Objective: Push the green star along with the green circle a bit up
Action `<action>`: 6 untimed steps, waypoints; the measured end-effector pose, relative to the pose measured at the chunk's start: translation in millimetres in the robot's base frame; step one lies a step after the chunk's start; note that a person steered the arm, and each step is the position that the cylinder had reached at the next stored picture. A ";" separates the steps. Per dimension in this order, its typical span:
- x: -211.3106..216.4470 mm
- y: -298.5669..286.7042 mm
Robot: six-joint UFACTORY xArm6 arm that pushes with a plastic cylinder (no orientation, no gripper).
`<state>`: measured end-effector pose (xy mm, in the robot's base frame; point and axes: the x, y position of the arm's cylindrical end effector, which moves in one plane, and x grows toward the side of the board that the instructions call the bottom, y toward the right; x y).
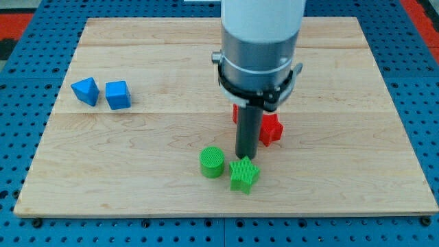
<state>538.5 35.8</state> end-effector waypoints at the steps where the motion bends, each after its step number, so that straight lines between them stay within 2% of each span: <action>1: 9.2 61.1; 2: -17.7 62.6; 3: -62.0 32.6; 4: -50.6 26.9; 5: 3.6 97.4; 6: 60.7 63.6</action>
